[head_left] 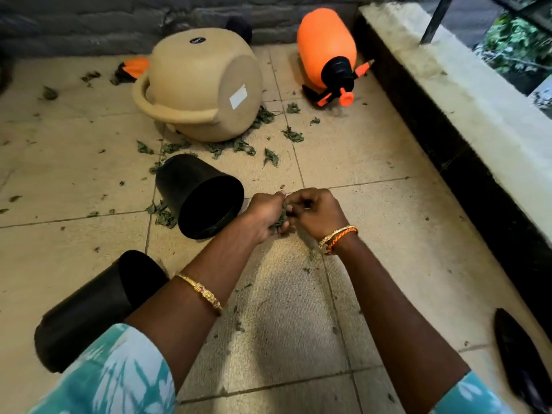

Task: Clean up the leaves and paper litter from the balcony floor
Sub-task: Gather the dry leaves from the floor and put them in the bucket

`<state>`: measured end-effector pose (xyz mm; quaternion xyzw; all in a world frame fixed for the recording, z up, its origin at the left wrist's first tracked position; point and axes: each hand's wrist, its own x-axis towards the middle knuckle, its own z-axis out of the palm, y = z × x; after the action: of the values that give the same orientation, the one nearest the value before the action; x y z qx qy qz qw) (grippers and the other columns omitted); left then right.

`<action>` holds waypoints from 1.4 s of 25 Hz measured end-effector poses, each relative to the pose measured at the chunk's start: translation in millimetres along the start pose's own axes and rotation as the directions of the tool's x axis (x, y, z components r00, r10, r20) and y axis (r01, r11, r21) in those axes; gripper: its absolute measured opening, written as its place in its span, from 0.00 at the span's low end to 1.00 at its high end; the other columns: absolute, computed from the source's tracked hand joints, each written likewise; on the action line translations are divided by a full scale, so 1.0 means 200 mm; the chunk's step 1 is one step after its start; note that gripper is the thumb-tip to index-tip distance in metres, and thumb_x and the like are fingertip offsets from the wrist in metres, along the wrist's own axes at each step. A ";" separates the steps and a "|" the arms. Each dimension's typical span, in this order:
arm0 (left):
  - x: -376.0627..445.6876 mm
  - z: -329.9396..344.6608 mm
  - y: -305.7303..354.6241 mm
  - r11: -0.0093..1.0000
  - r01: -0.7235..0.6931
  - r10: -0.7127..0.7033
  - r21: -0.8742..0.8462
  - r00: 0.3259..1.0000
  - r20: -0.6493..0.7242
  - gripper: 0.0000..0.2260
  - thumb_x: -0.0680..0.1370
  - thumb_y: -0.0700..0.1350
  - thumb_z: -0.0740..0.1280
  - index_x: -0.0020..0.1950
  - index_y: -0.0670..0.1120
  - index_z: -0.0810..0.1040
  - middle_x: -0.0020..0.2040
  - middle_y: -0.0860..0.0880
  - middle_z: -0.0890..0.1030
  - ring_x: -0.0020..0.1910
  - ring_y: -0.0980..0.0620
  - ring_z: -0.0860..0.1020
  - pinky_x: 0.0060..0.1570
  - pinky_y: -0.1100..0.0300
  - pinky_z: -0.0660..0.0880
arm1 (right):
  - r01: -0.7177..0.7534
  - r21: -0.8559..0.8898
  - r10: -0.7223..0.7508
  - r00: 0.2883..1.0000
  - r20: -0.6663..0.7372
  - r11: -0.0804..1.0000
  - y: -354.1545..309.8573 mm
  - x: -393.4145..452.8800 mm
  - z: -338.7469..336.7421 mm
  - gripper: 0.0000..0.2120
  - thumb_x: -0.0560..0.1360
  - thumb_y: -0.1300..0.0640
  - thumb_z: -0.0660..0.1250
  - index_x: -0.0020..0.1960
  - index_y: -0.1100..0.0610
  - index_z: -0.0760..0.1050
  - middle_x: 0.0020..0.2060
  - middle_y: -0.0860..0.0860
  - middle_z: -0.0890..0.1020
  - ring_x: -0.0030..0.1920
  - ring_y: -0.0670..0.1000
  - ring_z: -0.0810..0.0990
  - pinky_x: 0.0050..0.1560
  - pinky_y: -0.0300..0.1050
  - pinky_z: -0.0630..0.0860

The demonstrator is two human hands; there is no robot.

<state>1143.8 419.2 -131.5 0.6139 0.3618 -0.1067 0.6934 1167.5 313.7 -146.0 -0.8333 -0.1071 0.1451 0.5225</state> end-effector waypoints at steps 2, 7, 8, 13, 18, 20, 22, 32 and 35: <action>-0.05 -0.03 -0.03 0.999 -0.015 0.013 -0.045 0.999 -0.048 0.13 0.83 0.41 0.56 0.42 0.41 0.74 0.25 0.48 0.76 0.23 0.53 0.71 0.18 0.68 0.66 | 0.020 0.097 -0.013 0.997 -0.071 0.995 -0.03 0.01 0.02 0.09 0.72 0.68 0.66 0.43 0.55 0.80 0.43 0.51 0.83 0.46 0.50 0.81 0.49 0.46 0.79; -0.16 -0.11 -0.16 1.000 0.007 -0.010 -0.024 0.991 -0.134 0.15 0.83 0.43 0.55 0.37 0.43 0.70 0.28 0.47 0.71 0.22 0.54 0.69 0.19 0.68 0.64 | 0.089 -0.117 -0.056 0.964 0.260 0.989 -0.15 0.10 0.13 0.24 0.70 0.57 0.73 0.64 0.51 0.73 0.58 0.53 0.77 0.56 0.51 0.78 0.55 0.46 0.77; -0.17 -0.13 -0.18 1.000 0.011 -0.015 -0.026 0.987 -0.158 0.14 0.82 0.43 0.55 0.37 0.44 0.70 0.29 0.47 0.70 0.21 0.54 0.68 0.19 0.69 0.63 | 0.153 -0.202 -0.090 0.953 0.291 0.967 -0.17 0.10 0.18 0.24 0.70 0.55 0.73 0.65 0.52 0.73 0.57 0.55 0.79 0.56 0.52 0.78 0.56 0.44 0.75; -0.28 -0.30 -0.29 0.985 0.070 -0.107 -0.159 0.964 -0.242 0.16 0.82 0.45 0.56 0.35 0.43 0.68 0.28 0.45 0.69 0.14 0.55 0.67 0.19 0.71 0.62 | 0.363 -0.404 -0.335 0.932 0.142 0.839 -0.36 0.08 0.40 0.10 0.74 0.59 0.64 0.51 0.61 0.81 0.44 0.62 0.83 0.48 0.61 0.80 0.49 0.46 0.72; -0.38 -0.48 -0.37 0.968 0.044 -0.124 -0.249 0.941 -0.315 0.18 0.82 0.45 0.56 0.33 0.44 0.68 0.28 0.45 0.70 0.20 0.52 0.68 0.19 0.69 0.63 | 0.259 -0.187 -0.183 0.921 0.345 0.948 -0.68 0.01 0.73 0.11 0.73 0.57 0.68 0.52 0.62 0.80 0.45 0.61 0.83 0.47 0.58 0.82 0.52 0.48 0.78; -0.42 -0.53 -0.41 0.968 0.039 -0.121 -0.247 0.937 -0.327 0.17 0.83 0.46 0.56 0.33 0.44 0.68 0.28 0.46 0.70 0.20 0.53 0.68 0.20 0.67 0.64 | 0.125 -0.006 -0.105 0.857 0.504 0.992 -0.73 -0.04 0.83 0.16 0.74 0.61 0.67 0.61 0.63 0.74 0.51 0.61 0.81 0.52 0.58 0.81 0.53 0.49 0.79; -0.45 -0.56 -0.44 0.970 0.040 -0.121 -0.240 0.935 -0.332 0.17 0.82 0.46 0.56 0.33 0.44 0.68 0.27 0.47 0.70 0.22 0.52 0.69 0.22 0.65 0.64 | 0.204 -0.073 -0.117 0.780 0.614 0.976 -0.71 -0.07 0.81 0.17 0.75 0.68 0.62 0.63 0.60 0.72 0.55 0.59 0.79 0.54 0.56 0.80 0.47 0.44 0.78; -0.51 -0.54 -0.58 0.981 -0.021 -0.061 -0.192 0.909 -0.412 0.12 0.82 0.46 0.58 0.43 0.44 0.74 0.31 0.47 0.74 0.24 0.54 0.72 0.25 0.64 0.66 | 0.452 -0.216 -0.096 0.573 0.814 0.866 -0.71 -0.38 1.06 0.09 0.72 0.59 0.69 0.52 0.60 0.81 0.46 0.58 0.84 0.47 0.55 0.83 0.54 0.50 0.79; -0.51 -0.59 -0.58 0.962 -0.089 -0.046 -0.257 0.878 -0.477 0.09 0.82 0.44 0.59 0.44 0.43 0.74 0.30 0.49 0.73 0.18 0.59 0.70 0.22 0.66 0.65 | 0.189 -0.059 -0.065 0.587 0.807 0.980 -0.73 -0.43 1.13 0.09 0.73 0.61 0.69 0.52 0.64 0.80 0.47 0.59 0.82 0.47 0.52 0.81 0.52 0.45 0.79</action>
<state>958.3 473.4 -155.0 0.5245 0.5263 0.1064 0.6608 1002.6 537.3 -95.1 -0.7035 -0.3990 0.4581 0.3689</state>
